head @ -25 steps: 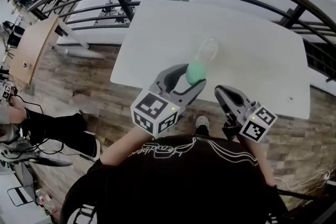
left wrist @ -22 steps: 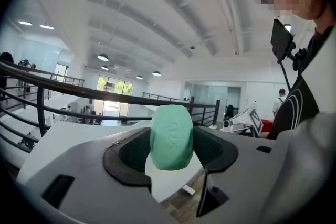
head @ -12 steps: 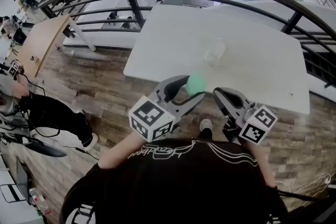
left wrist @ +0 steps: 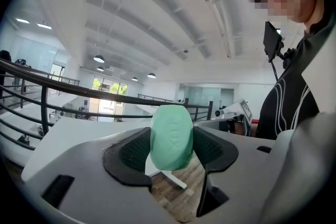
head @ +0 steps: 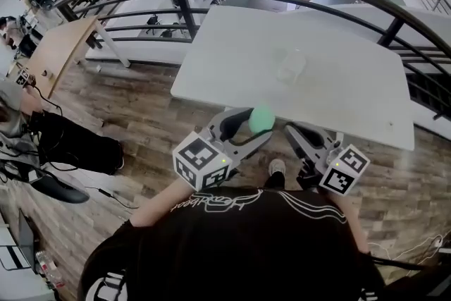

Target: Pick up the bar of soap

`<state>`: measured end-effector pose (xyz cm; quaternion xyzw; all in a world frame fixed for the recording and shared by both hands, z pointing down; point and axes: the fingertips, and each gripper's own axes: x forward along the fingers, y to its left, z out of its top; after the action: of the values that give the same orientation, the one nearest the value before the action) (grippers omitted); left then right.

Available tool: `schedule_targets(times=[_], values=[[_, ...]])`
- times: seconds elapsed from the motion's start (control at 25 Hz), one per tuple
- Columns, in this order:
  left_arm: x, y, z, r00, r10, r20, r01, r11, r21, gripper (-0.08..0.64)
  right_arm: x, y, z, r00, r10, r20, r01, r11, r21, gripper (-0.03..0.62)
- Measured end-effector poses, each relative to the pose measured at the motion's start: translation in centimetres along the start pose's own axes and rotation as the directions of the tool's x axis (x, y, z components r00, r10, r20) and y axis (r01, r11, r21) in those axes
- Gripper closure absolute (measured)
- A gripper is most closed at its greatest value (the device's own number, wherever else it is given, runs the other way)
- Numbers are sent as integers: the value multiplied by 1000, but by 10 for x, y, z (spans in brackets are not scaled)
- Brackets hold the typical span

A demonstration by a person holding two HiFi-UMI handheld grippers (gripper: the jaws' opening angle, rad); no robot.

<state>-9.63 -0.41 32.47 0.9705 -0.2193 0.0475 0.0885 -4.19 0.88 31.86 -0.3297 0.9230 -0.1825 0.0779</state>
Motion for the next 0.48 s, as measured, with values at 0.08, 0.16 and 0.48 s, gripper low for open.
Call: schedule_targets(times=[0.08, 0.16, 0.48], values=[[-1, -1, -3, 1000, 3, 1, -3, 1000, -19, 298, -3, 3, -2, 1000, 1, -3, -1, 1000, 3, 574], [-2, -3, -3, 1000, 0, 6, 0, 1000, -29, 298, -4, 4, -5, 1000, 0, -3, 0, 1000, 9, 574], [0, -11, -14, 999, -39, 12, 40, 998, -38, 298, -11, 5, -20, 1000, -18, -8, 18, 999, 40, 574]])
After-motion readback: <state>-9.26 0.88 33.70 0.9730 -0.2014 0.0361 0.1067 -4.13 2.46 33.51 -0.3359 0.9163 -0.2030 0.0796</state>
